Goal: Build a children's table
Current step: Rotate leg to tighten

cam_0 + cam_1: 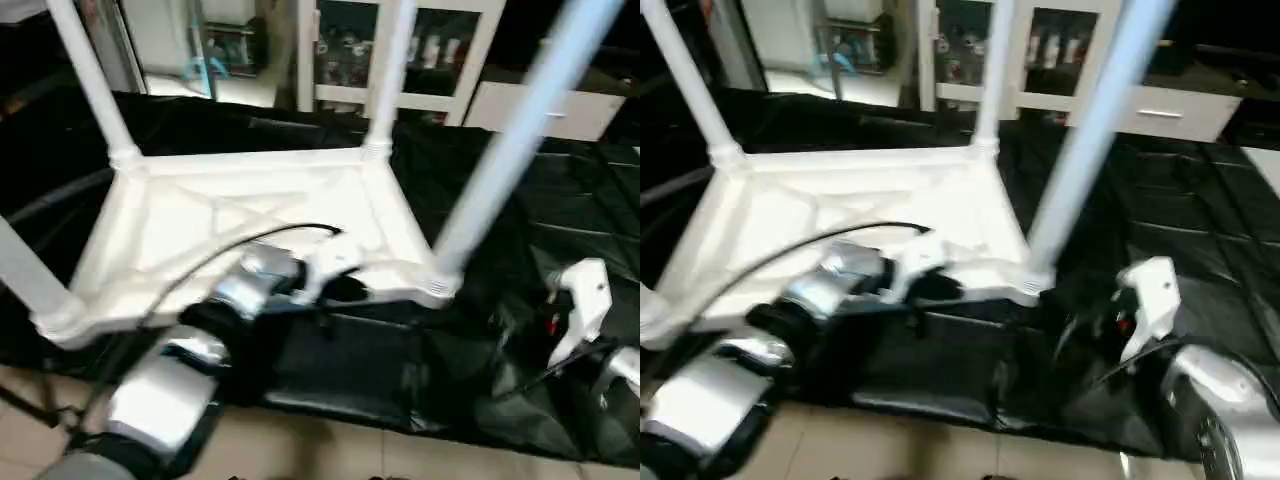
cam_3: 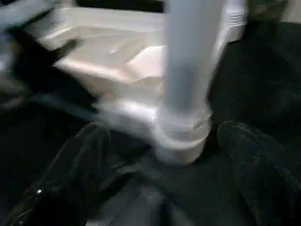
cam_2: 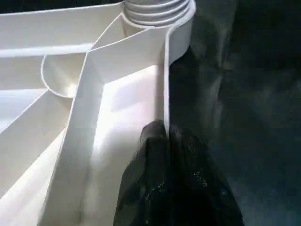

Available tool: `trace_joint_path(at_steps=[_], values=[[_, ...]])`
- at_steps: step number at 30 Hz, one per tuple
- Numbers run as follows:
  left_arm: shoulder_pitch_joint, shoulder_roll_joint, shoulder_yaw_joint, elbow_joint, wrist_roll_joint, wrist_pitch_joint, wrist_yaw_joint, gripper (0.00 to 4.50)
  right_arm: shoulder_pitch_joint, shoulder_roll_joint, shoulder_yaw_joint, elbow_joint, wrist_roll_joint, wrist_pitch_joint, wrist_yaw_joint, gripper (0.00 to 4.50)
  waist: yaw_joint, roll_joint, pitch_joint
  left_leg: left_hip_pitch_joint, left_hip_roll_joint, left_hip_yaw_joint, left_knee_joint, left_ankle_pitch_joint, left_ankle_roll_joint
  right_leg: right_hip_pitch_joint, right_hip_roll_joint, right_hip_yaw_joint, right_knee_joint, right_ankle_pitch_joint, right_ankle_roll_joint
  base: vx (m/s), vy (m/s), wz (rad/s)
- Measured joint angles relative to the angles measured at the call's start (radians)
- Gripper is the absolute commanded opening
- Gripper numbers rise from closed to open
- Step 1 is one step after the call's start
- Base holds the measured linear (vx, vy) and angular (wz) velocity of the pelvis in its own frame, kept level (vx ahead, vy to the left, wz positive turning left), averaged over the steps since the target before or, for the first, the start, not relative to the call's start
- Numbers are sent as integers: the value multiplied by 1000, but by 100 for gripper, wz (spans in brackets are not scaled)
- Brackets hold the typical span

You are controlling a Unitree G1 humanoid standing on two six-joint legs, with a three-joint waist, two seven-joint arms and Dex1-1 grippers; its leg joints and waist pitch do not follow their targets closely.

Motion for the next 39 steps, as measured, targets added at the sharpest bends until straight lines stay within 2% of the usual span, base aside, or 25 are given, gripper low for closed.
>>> trace_joint_path(at_steps=[4, 9, 11, 13, 15, 23, 24, 27, 31, 35, 39], values=[[46, 77, 16, -76, -6, 14, -47, 7, 25, -4, 24, -18, 7, 1, 41, 407, -21, -5, -1, 0, -1, -14, 0, -2, -3, 1, 1, -9, -10, 0, 0, 0, 0, 0], [189, 206, 16, -321, -37, 57, -140, 7, 29, -5, 24, -16, 5, -9, 40, 407, -49, -6, -3, 2, -1, -21, -1, -7, -11, 3, 0, -19, -22, 0, 0, 0, 0, 0], [243, 249, 16, -410, -57, 70, -182, 7, 31, -5, 22, -6, 1, -15, 37, 407, -51, -7, -3, 4, -1, -21, -1, -8, -13, 3, 0, -19, -21, 0, 0, 0, 0, 0], [288, 276, 12, -494, -66, 87, -224, 7, 24, -5, 20, 15, -10, -22, 26, 407, -45, -8, -5, 10, -1, -21, -2, -9, -14, 3, 0, -18, -20, 0, 0, 0, 0, 0], [312, 279, 6, -538, -73, 80, -247, 7, 10, 0, 20, 33, -21, -33, 13, 407, -40, -10, -6, 10, -2, -20, -3, -10, -15, 4, 1, -16, -20, 0, -1, 0, 0, 0], [317, 271, -28, -592, -76, 92, -240, 7, -39, 21, 29, 57, -39, -42, -3, 407, -11, -13, -7, 12, -4, -12, -7, -13, -17, 2, 3, 4, -4, 1, -1, 0, 0, 0], [316, 268, -31, -593, -76, 96, -240, 31, -40, 24, 33, 58, -39, -44, -3, 407, -8, -13, -7, 13, -3, -11, -7, -13, -17, 2, 3, 5, -1, 0, -3, 0, 0, 0], [312, 275, -34, -626, -88, 180, -270, 47, -46, 33, 54, 59, -39, -53, -1, 407, 2, -13, -7, 13, -1, -9, -9, -13, -17, 1, 5, 5, 2, -2, -4, 0, 0, 0], [325, 292, -36, -672, -121, 255, -316, 78, -46, 33, 55, 73, -39, -55, 2, 407, 5, -12, -7, 13, -1, -8, -10, -13, -17, 1, 4, 6, 2, -3, -4, 0, 0, 0], [325, 239, -35, -672, -141, 239, -296, 104, -60, 33, 56, 89, -39, -56, 9, 407, 17, -12, -7, 12, -1, -7, -8, -13, -17, 1, 4, 6, 2, -3, -4, 0, 0, 0], [307, 175, -46, -652, -148, 235, -265, 104, -66, 33, 59, 90, -41, -58, 9, 407, 18, -12, -7, 12, 0, -5, -7, -12, -17, 2, 4, 8, 3, -5, 0, 0, 0, 0]])
